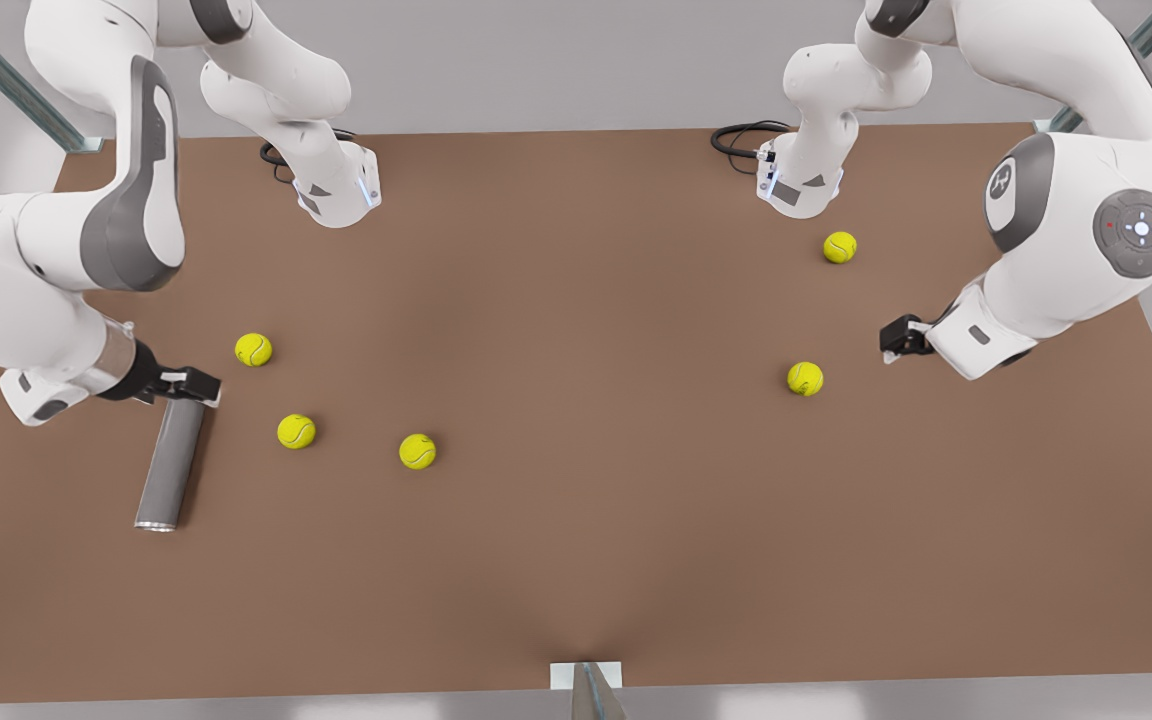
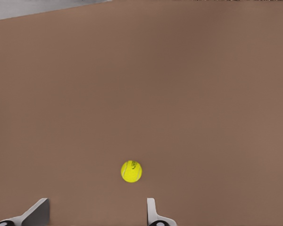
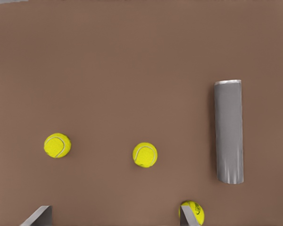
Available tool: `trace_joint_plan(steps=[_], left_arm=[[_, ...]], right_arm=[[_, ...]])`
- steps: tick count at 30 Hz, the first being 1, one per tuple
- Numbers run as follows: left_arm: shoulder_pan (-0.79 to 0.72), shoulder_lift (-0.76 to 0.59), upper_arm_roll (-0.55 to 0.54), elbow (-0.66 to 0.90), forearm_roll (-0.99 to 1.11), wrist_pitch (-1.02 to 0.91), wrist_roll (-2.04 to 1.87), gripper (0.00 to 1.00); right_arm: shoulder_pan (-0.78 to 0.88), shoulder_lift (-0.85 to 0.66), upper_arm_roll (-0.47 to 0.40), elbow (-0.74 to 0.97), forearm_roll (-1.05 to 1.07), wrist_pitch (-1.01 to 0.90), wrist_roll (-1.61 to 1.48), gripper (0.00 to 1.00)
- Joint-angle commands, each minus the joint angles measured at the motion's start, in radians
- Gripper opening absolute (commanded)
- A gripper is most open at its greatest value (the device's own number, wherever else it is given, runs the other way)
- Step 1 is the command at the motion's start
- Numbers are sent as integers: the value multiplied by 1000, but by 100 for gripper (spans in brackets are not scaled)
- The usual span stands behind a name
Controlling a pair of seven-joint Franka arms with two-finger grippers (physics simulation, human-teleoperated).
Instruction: Put the tennis tube upright
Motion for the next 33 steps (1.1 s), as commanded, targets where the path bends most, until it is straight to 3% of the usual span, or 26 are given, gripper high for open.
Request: trace_joint_plan(steps=[1,10,14,18,33], left_arm=[[0,-4,0,1,11,41,15,100],[0,-35,-2,1,27,23,3,100],[0,-25,0,3,27,35,-17,100],[0,-10,0,1,30,41,-28,100],[6,-9,1,0,31,38,-25,100]], right_arm=[[-4,-5,0,-3,1,50,50,100],[-10,6,-2,-18,4,50,-43,100],[-59,6,-11,-219,-5,213,-59,100],[-192,17,-10,-473,-7,527,-261,100],[-329,280,-13,-392,-152,624,-373,100]])
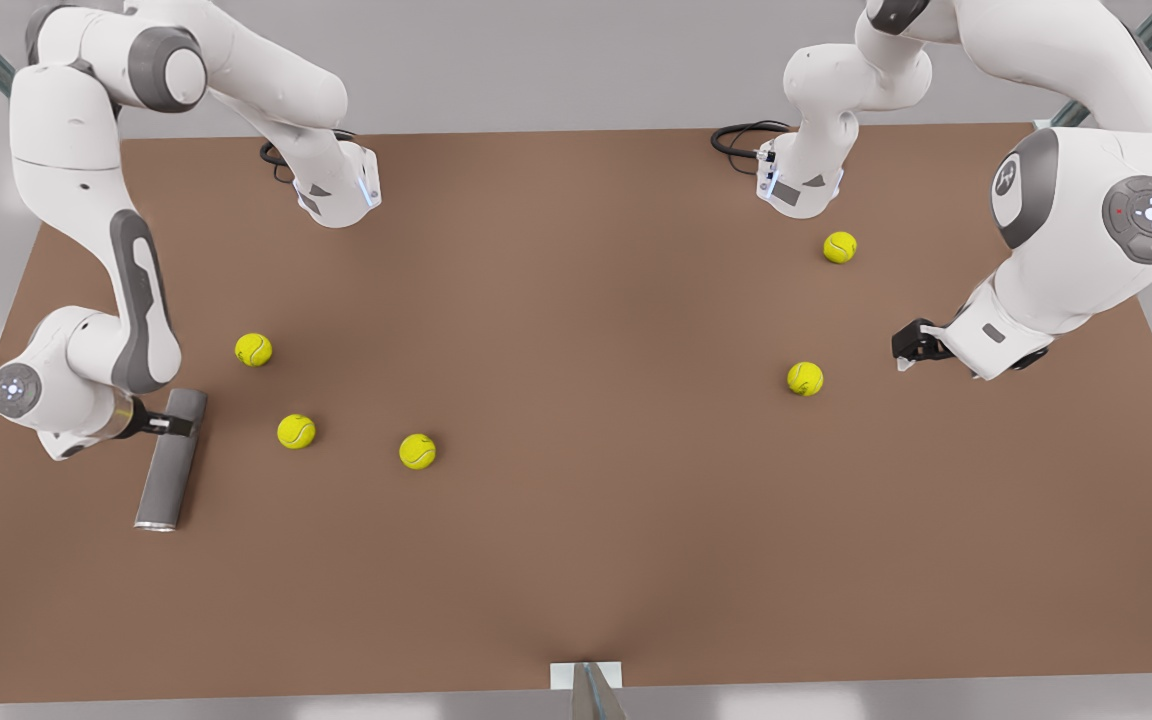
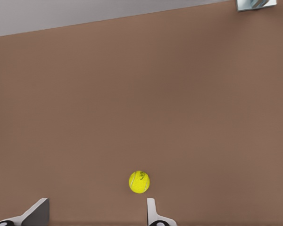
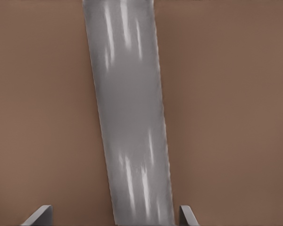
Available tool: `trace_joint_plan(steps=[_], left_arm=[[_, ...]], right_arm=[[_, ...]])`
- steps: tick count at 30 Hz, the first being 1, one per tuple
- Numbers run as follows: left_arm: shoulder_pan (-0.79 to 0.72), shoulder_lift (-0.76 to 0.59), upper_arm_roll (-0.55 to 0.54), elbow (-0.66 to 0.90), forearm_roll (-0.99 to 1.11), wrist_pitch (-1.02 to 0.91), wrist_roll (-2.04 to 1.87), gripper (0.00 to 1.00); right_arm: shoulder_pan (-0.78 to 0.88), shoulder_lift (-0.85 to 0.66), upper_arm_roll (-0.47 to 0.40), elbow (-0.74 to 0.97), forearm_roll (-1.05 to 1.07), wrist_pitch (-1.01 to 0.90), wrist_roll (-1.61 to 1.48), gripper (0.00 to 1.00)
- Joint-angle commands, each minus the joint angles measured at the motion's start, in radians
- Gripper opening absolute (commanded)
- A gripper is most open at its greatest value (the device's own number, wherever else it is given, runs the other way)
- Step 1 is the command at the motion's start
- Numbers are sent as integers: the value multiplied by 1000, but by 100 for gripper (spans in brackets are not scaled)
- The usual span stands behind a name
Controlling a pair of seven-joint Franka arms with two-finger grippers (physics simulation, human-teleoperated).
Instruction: Put the tennis tube upright
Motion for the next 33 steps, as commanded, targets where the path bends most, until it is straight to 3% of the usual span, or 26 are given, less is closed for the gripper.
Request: trace_joint_plan(steps=[1,19,23,33], left_arm=[[0,-2,0,0,0,-2,-10,100],[1,0,0,-1,0,-4,-10,100],[1,0,0,-10,0,-1,-10,100],[1,3,0,-21,0,10,-8,100]], right_arm=[[-7,31,0,22,-16,44,-168,100],[-8,195,2,105,-15,208,-192,99],[-4,194,2,102,-15,208,-201,81],[5,187,3,103,-16,191,-197,68]])
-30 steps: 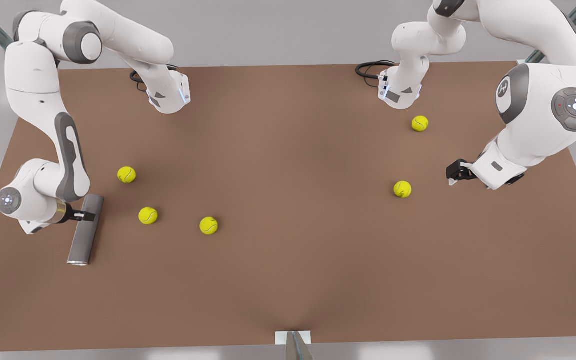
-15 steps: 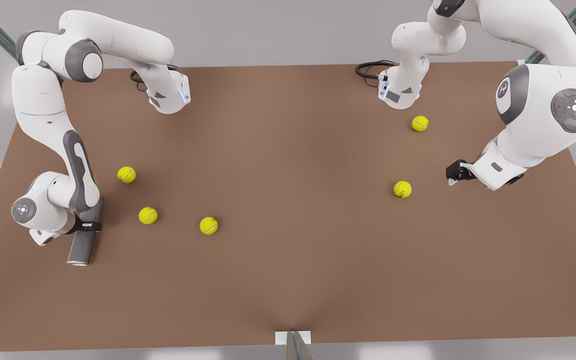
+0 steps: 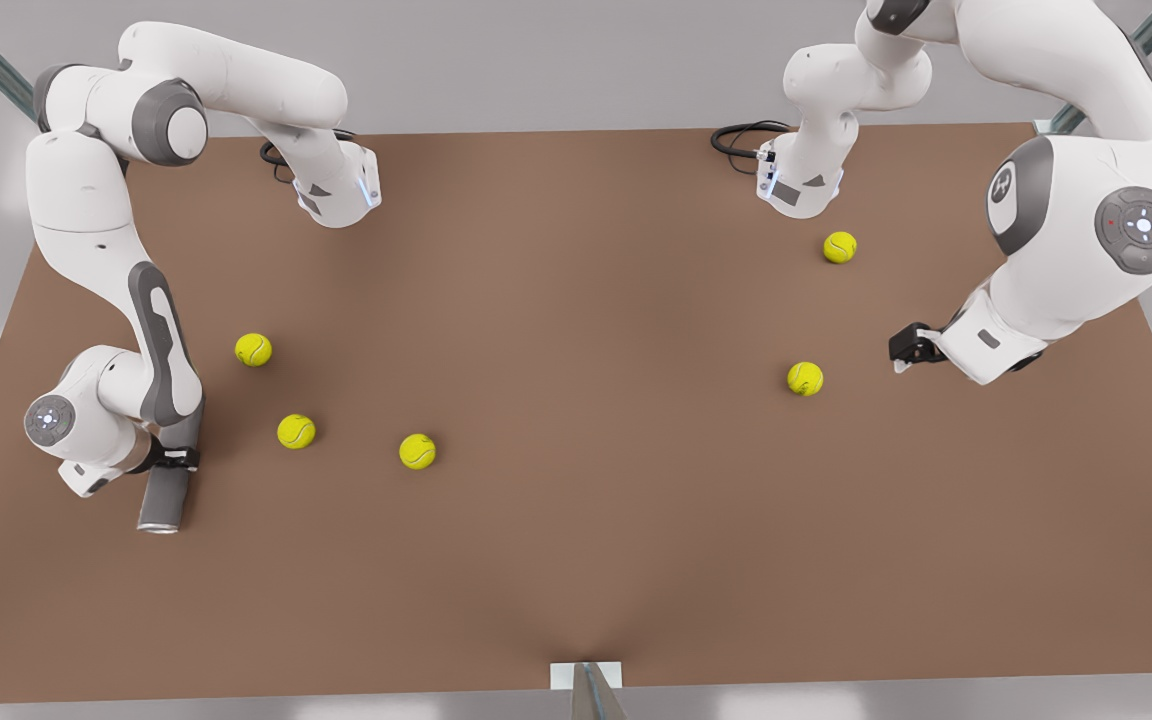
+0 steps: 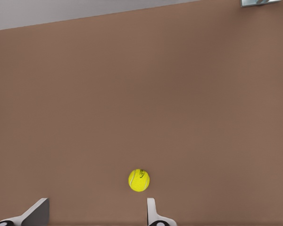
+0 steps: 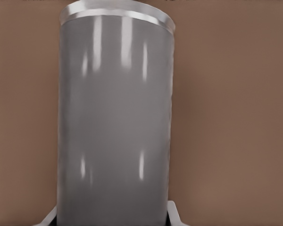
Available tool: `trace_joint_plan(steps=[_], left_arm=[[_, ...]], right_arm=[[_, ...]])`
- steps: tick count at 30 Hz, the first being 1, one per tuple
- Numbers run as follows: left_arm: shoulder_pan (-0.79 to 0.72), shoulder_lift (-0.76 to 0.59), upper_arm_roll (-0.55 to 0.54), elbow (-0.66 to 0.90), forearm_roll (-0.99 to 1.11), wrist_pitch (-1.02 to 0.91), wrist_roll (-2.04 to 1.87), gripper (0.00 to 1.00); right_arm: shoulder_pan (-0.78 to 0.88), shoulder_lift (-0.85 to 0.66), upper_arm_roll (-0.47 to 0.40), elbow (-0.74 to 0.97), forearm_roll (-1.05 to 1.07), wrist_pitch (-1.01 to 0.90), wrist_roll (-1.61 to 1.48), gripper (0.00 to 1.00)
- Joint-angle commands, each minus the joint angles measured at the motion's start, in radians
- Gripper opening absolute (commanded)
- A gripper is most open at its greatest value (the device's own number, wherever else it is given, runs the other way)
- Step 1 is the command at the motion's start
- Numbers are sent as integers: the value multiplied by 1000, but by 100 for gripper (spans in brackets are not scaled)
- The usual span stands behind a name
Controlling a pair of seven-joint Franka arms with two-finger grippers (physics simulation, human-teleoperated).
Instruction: Put the tennis tube upright
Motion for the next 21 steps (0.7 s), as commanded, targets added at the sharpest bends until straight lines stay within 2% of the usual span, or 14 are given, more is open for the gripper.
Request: trace_joint_plan(steps=[1,6,11,13,15,19,21], left_arm=[[1,0,0,0,2,5,0,100],[1,6,0,2,8,28,0,100],[1,-14,-14,-38,-44,-21,-40,100],[1,-10,-14,-38,-47,-19,-45,100],[1,-9,-9,-38,-46,-15,-42,100],[0,-15,-14,-36,-46,-21,-51,100],[-2,-15,-16,-35,-46,-21,-57,100]], right_arm=[[2,-8,4,6,-5,-43,-25,68],[104,-8,10,250,5,-453,20,68],[218,-8,13,397,76,-672,77,68],[236,-11,78,448,74,-740,86,68],[282,-21,127,471,70,-760,80,68],[488,-23,128,539,-54,-746,72,68],[552,-15,130,540,-90,-671,-14,68]])
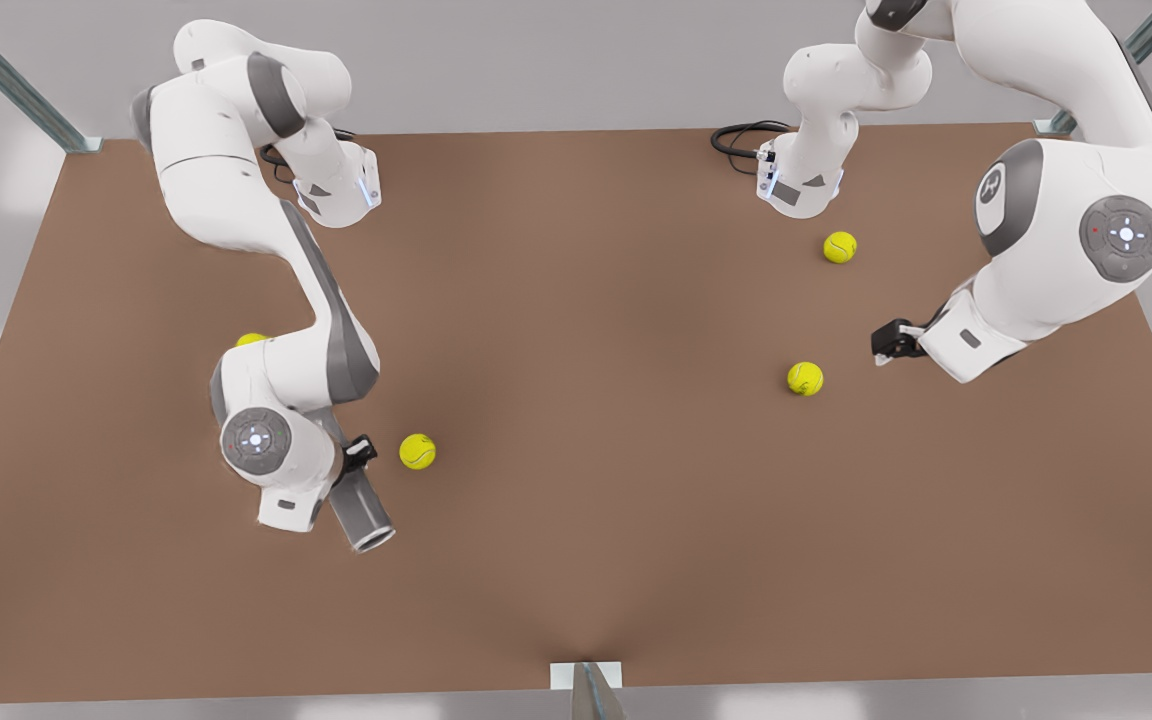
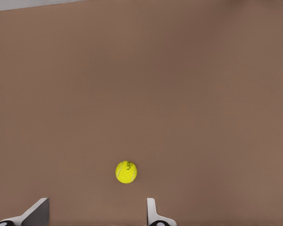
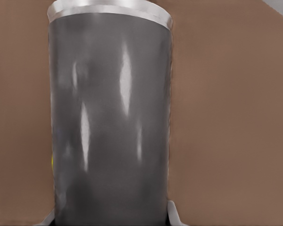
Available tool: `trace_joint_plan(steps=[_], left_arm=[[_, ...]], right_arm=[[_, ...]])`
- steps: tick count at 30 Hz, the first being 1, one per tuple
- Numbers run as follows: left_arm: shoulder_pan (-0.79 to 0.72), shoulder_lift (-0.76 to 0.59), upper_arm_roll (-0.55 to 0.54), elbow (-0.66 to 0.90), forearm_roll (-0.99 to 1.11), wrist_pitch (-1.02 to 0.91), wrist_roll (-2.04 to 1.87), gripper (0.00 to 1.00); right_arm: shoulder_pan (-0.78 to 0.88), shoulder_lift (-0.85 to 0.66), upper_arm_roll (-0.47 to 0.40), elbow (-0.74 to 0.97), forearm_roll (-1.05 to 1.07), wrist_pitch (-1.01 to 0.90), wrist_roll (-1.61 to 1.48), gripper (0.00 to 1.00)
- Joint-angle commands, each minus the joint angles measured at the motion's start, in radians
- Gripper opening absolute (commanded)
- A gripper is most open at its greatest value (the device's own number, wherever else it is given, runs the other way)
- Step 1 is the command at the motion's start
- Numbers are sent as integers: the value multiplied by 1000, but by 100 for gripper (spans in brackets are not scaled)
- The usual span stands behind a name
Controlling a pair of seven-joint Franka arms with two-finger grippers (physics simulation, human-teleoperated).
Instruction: Put the tennis tube upright
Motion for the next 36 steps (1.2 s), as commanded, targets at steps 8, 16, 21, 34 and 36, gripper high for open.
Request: trace_joint_plan(steps=[8,16,21,34,36], left_arm=[[-6,45,-11,1,-96,66,-94,100],[-6,201,-8,5,-348,276,-163,100],[-6,345,-13,15,-495,328,-143,100],[-15,419,-77,-36,-613,409,-22,100],[-6,372,-48,-30,-575,342,-31,100]], right_arm=[[228,72,0,2,-230,196,-221,68],[390,207,-1,7,-356,470,-233,69],[413,253,-1,44,-344,665,-318,69],[451,408,14,113,-344,802,-301,91],[465,408,14,113,-345,800,-304,100]])
